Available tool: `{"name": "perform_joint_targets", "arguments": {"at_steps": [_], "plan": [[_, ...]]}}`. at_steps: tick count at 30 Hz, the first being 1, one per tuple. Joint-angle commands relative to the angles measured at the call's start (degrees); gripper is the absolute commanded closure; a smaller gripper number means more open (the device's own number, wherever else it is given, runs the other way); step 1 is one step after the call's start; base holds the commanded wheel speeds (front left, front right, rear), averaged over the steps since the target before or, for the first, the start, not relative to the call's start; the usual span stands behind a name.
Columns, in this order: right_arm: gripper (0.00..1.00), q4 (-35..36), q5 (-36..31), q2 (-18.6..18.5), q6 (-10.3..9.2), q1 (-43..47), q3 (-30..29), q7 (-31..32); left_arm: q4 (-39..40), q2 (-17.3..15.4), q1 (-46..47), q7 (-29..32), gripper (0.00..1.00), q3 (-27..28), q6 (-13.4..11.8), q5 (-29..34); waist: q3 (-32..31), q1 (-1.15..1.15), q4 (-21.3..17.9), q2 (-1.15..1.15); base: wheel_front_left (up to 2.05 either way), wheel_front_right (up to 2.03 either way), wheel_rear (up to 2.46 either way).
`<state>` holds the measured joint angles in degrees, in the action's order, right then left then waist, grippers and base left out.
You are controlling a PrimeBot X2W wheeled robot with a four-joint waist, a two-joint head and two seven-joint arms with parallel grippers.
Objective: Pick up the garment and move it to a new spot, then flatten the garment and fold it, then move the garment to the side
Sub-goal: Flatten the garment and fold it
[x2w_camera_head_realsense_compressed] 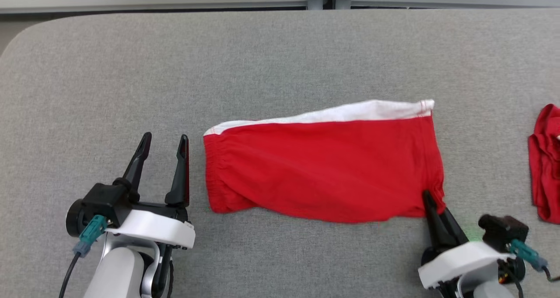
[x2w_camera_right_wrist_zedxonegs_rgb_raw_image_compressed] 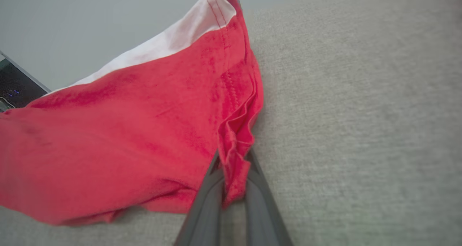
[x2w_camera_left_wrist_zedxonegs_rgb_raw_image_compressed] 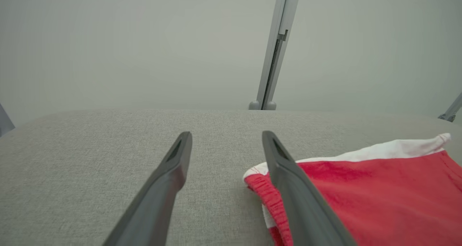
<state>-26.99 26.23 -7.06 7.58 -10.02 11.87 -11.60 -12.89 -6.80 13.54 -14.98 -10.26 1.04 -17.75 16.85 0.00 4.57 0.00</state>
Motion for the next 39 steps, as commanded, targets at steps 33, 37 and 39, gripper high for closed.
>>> {"name": "perform_joint_targets", "arguments": {"at_steps": [33,37,39], "plan": [[1.00,18.1,-3.4,2.1,-0.09,-10.5,14.9,14.7,0.5,-0.1,-0.2,0.7,0.00,-2.5,-0.7,-1.0,-3.6,0.00,2.8,0.00,0.00,0.00,0.00],[1.00,13.7,-1.0,2.6,-0.09,-12.5,22.6,16.4,0.2,0.4,-0.1,0.3,0.00,-2.8,-0.7,-1.1,-3.2,0.00,4.1,0.00,0.00,0.00,0.00],[1.00,11.3,0.8,2.7,-0.10,-12.9,26.0,16.3,-0.1,0.6,0.0,0.3,0.00,-2.9,-0.7,-1.2,-3.0,0.00,4.5,0.00,0.00,0.00,0.00]]}}
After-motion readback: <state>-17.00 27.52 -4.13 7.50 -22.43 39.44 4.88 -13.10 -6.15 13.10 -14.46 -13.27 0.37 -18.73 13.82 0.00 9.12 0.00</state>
